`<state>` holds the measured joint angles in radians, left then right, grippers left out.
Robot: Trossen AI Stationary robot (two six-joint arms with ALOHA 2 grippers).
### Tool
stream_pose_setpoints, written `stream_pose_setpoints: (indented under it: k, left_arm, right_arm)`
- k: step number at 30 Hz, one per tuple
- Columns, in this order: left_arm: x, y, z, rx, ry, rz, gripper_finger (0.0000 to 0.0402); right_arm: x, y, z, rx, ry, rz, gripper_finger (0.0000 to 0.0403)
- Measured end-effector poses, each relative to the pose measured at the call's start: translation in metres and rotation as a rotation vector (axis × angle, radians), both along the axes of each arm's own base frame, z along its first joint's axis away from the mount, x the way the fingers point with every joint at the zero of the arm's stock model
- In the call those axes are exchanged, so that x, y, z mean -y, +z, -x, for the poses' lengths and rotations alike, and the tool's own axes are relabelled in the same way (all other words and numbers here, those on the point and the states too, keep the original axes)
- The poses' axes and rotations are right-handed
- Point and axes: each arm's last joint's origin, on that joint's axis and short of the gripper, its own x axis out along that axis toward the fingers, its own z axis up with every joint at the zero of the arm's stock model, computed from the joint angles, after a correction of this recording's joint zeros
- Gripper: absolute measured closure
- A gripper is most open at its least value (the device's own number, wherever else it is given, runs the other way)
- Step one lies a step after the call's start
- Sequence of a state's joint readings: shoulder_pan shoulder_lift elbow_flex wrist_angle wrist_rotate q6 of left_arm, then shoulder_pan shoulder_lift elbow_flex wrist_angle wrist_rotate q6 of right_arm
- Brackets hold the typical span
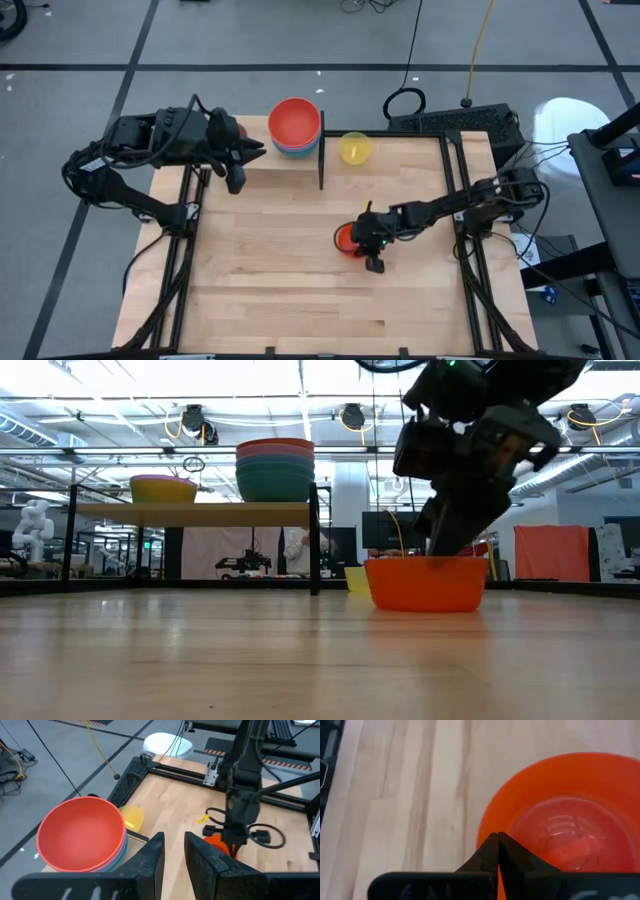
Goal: Place and stack bowls onto a shelf
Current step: Move the orange bowl to the center, then stack the orange bowl on top of the violet bowl on the shelf
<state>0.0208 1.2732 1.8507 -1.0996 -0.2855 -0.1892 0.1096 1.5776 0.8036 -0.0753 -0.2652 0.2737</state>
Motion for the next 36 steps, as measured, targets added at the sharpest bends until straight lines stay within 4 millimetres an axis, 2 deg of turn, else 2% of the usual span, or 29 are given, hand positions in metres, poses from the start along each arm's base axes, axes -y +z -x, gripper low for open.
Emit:
stream_pose_setpoints:
  k: [4,8,13,19,23,28,36]
  left_arm:
    - [0.0,0.0,-0.001,-0.023,-0.033,-0.057,0.0323]
    - [0.002,-0.004,-0.004,-0.074,-0.141,-0.105,0.0323]
    - [0.005,-0.01,-0.015,-0.094,-0.258,-0.08,0.0323]
    - [0.009,-0.022,-0.038,-0.158,-0.331,-0.115,0.0323]
    - [0.019,-0.039,-0.065,-0.257,-0.455,-0.224,0.0323]
    - [0.032,-0.069,-0.103,-0.386,-0.607,-0.344,0.0323]
    - [0.05,-0.125,-0.162,-0.504,-0.797,-0.391,0.0323]
  right_arm:
    - [-0.004,0.005,0.001,0.021,0.014,-0.003,0.0403]
    - [-0.004,0.024,0.003,0.119,0.036,0.006,0.0403]
    - [-0.001,0.064,0.015,0.298,0.0,0.069,0.0403]
    - [0.008,0.121,0.048,0.561,-0.066,0.222,0.0403]
    - [0.014,0.15,0.074,0.708,-0.119,0.326,0.0403]
    - [0.019,0.172,0.098,0.829,-0.147,0.389,0.0403]
    - [0.021,0.182,0.116,0.881,-0.143,0.402,0.0403]
